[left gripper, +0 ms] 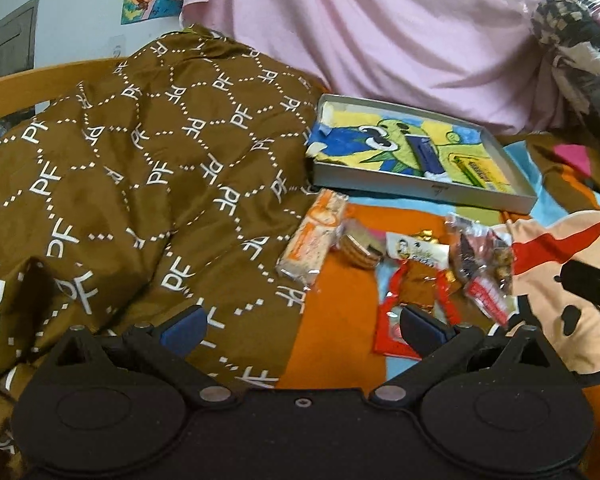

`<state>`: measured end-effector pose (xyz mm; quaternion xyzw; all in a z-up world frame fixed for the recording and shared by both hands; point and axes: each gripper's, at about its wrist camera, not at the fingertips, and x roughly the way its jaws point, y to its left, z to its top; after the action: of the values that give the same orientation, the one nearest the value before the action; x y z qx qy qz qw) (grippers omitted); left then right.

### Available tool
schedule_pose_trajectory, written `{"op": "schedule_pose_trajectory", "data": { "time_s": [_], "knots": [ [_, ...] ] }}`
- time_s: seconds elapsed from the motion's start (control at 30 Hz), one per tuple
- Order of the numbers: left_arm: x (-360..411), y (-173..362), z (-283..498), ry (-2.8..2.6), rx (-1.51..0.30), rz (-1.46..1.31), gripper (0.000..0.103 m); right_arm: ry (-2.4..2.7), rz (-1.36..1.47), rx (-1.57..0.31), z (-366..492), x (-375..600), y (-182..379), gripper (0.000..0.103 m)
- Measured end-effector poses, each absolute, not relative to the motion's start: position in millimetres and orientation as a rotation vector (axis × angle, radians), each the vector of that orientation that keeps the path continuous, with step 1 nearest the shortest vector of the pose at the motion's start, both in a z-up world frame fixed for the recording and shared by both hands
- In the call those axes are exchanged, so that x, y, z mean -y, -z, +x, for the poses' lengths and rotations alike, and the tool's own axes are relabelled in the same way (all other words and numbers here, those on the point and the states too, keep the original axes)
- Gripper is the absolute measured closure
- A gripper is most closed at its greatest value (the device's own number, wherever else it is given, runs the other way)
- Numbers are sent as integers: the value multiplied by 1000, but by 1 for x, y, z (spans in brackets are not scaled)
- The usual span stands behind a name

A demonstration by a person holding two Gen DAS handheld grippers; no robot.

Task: Organize snacks
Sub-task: 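Move both tools back toward the remaining snacks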

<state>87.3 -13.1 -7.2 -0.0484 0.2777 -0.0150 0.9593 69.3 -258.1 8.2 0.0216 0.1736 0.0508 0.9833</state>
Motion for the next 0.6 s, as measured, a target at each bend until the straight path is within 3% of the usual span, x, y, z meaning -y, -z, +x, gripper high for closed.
{"op": "schedule_pose_trajectory", "data": {
  "time_s": [0.6],
  "knots": [
    [-18, 16, 114, -87, -586, -105, 1, -211, -30, -508, 100, 222, 24, 0]
  ]
}}
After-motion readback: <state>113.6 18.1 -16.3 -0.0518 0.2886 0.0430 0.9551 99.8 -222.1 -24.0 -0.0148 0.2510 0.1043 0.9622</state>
